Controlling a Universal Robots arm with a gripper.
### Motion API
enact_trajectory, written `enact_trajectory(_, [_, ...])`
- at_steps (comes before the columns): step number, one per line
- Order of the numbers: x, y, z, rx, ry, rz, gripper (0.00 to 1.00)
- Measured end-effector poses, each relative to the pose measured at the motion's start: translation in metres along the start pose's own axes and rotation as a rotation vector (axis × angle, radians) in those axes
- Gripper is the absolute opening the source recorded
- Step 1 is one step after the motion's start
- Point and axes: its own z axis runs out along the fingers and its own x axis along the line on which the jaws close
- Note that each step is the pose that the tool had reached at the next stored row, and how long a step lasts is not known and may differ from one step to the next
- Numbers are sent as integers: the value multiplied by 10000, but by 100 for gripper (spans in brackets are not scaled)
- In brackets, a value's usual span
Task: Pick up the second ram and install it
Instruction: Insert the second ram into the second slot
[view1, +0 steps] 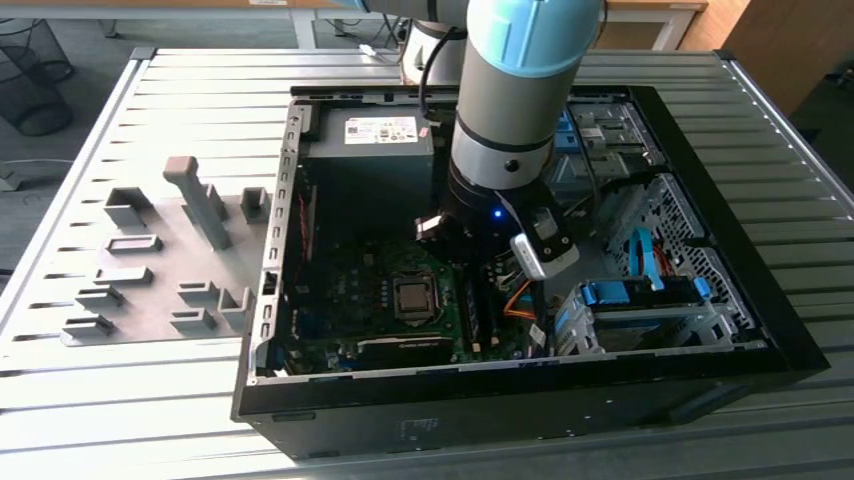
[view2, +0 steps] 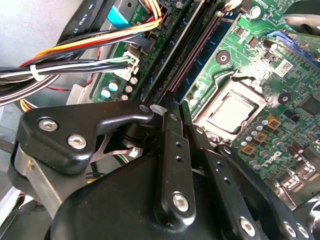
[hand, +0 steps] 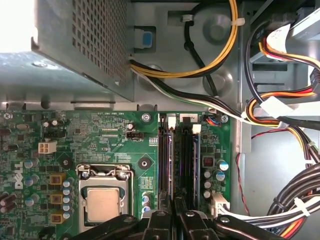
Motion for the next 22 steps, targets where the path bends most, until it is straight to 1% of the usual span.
enact_trajectory(6, [0, -1, 4, -3, 1, 5, 14])
enact_trajectory(10, [0, -23, 4, -7, 2, 58, 14])
enact_trajectory(19, [-4, -26, 7, -7, 3, 192, 14])
enact_trajectory(22, [-4, -25, 24, -11, 3, 192, 14])
